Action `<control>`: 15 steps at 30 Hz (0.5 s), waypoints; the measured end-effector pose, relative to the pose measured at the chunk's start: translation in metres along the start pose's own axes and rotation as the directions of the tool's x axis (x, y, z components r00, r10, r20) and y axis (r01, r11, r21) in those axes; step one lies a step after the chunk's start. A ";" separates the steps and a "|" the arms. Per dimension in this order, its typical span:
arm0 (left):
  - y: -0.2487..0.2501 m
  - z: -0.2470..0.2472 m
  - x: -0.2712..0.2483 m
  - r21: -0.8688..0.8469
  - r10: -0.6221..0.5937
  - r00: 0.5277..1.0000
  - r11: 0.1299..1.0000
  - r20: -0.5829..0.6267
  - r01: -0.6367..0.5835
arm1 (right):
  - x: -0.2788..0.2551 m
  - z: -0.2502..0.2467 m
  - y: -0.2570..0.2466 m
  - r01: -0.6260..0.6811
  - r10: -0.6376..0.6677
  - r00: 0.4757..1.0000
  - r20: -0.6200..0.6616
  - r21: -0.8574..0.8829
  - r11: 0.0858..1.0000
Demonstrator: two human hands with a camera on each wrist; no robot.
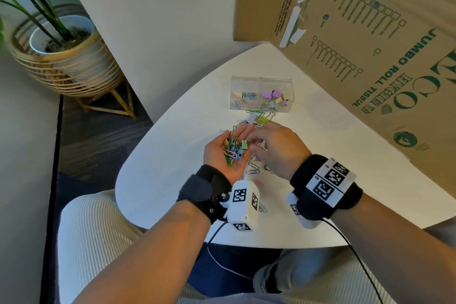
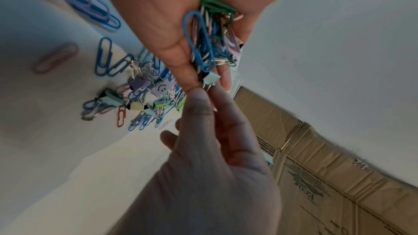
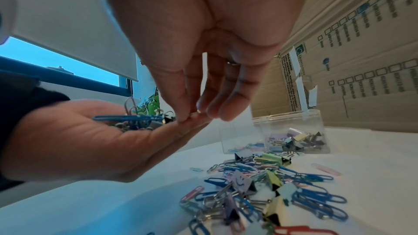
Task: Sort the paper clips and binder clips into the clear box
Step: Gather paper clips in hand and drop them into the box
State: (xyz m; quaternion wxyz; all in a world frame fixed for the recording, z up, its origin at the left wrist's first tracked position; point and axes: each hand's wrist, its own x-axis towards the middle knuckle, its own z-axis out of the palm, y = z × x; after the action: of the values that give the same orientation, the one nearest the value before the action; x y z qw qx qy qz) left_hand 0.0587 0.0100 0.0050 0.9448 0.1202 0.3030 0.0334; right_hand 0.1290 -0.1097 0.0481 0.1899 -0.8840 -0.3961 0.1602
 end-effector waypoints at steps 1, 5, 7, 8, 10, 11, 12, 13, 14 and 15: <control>0.000 0.000 0.001 0.004 0.000 1.000 1.000 0.000 0.000 | 0.001 0.000 0.001 -0.014 0.014 1.000 0.011 -0.026 1.000; -0.001 -0.002 0.001 -0.006 -0.010 1.000 1.000 0.001 0.010 | 0.002 0.001 0.005 -0.024 0.025 0.999 0.029 -0.029 0.999; -0.001 -0.002 0.001 -0.007 -0.013 1.000 1.000 0.007 0.013 | 0.001 0.000 0.008 -0.039 0.040 0.999 -0.010 0.045 0.998; -0.001 -0.001 0.000 -0.006 -0.007 1.000 1.000 0.005 0.007 | 0.001 -0.002 0.010 -0.064 0.069 0.997 -0.040 0.119 0.991; 0.000 0.001 -0.001 -0.024 0.000 1.000 1.000 0.011 0.001 | 0.005 -0.009 0.016 -0.139 0.178 0.978 -0.113 0.287 0.948; 0.000 0.001 -0.001 -0.046 -0.004 1.000 0.999 0.024 0.005 | 0.009 -0.015 0.020 -0.178 0.244 0.958 -0.149 0.356 0.917; 0.000 0.002 -0.001 -0.064 -0.008 0.999 0.998 0.034 0.011 | 0.014 -0.020 0.025 -0.214 0.309 0.934 -0.177 0.414 0.884; 0.000 0.002 -0.002 -0.074 -0.012 0.999 0.997 0.043 0.015 | 0.021 -0.026 0.029 -0.246 0.370 0.908 -0.196 0.465 0.850; -0.001 0.002 -0.002 -0.076 -0.016 0.999 0.997 0.050 0.020 | 0.029 -0.032 0.034 -0.269 0.418 0.883 -0.212 0.503 0.822; -0.001 0.003 -0.002 -0.074 -0.019 0.998 0.997 0.056 0.023 | 0.038 -0.038 0.038 -0.287 0.456 0.860 -0.229 0.522 0.803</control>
State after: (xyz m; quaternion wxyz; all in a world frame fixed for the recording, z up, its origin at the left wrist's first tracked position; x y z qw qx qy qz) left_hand 0.0585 0.0082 0.0081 0.9569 0.0828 0.2766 0.0316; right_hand 0.1940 -0.1124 0.0586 0.4290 -0.8857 -0.1216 0.1293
